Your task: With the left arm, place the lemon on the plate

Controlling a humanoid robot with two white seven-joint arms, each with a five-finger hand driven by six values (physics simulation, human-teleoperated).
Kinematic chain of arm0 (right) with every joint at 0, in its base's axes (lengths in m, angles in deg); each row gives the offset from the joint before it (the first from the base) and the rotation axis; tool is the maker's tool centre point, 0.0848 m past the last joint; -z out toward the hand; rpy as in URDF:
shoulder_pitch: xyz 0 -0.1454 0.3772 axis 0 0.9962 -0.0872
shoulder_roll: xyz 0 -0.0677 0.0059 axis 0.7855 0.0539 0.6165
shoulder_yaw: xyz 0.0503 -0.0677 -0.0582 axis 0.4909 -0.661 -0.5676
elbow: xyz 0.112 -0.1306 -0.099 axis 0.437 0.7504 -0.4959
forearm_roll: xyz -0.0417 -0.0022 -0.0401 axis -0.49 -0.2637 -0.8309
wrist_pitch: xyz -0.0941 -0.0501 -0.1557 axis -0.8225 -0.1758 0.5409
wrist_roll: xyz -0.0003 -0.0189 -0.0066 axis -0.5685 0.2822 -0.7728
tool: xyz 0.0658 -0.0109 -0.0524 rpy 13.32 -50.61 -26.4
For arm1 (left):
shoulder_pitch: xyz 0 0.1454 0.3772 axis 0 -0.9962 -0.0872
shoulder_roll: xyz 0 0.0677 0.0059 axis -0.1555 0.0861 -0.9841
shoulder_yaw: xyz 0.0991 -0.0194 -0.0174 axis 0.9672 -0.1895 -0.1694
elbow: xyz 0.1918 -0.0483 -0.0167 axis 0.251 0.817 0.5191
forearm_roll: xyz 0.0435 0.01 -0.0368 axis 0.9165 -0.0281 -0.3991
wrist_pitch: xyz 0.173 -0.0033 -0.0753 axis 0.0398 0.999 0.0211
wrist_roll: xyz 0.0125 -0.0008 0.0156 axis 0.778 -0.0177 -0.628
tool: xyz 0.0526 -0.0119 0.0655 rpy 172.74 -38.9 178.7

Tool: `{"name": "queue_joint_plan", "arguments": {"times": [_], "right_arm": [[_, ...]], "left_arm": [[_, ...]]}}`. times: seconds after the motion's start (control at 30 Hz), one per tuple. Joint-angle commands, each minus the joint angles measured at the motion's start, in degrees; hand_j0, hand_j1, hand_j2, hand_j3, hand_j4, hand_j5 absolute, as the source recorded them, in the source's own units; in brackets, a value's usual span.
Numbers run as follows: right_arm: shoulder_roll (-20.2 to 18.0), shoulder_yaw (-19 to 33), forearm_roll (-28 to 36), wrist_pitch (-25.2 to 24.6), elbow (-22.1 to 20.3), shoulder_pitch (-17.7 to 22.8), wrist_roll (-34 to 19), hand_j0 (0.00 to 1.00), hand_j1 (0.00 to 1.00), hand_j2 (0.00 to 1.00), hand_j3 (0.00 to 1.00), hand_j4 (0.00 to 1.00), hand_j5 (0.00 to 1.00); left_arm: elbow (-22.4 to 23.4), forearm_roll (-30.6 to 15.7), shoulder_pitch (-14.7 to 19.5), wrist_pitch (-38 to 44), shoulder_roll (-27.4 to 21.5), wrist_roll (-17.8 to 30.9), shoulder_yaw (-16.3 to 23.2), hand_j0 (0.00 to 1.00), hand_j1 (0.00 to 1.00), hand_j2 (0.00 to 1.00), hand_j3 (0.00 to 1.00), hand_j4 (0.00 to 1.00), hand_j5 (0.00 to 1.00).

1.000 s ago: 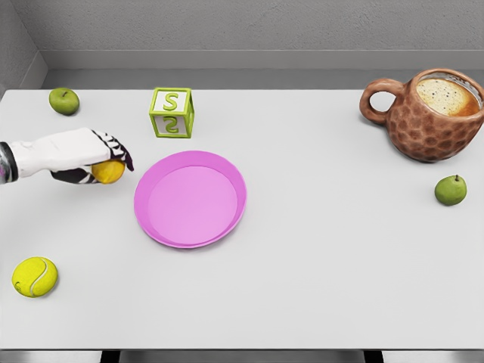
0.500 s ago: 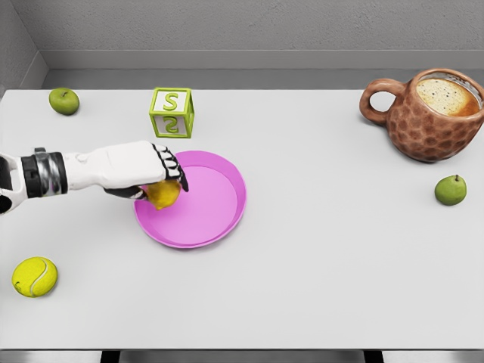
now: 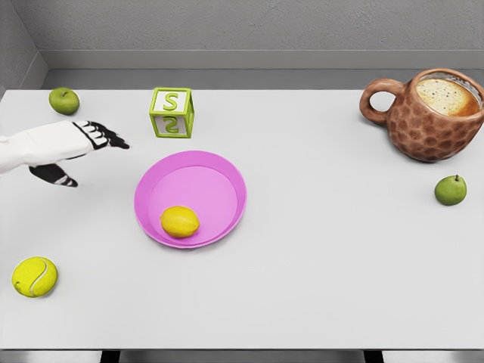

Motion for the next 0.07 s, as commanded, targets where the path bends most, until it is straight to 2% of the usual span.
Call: {"name": "queue_joint_plan", "arguments": {"times": [0.0, 0.03], "right_arm": [[0.0, 0.0, 0.0, 0.0, 0.0, 0.0, 0.0, 1.0, 1.0, 1.0, 1.0, 1.0, 1.0], [0.0, 0.0, 0.0, 0.0, 0.0, 0.0, 0.0, 1.0, 1.0, 1.0, 1.0, 1.0, 1.0]], "left_arm": [[3.0, -1.4, 0.0, 0.1, -0.7, 0.0, -0.4, 1.0, 1.0, 1.0, 1.0, 1.0, 1.0], [2.9, -1.5, 0.0, 0.1, -0.7, 0.0, -0.4, 1.0, 1.0, 1.0, 1.0, 1.0, 1.0]]}}
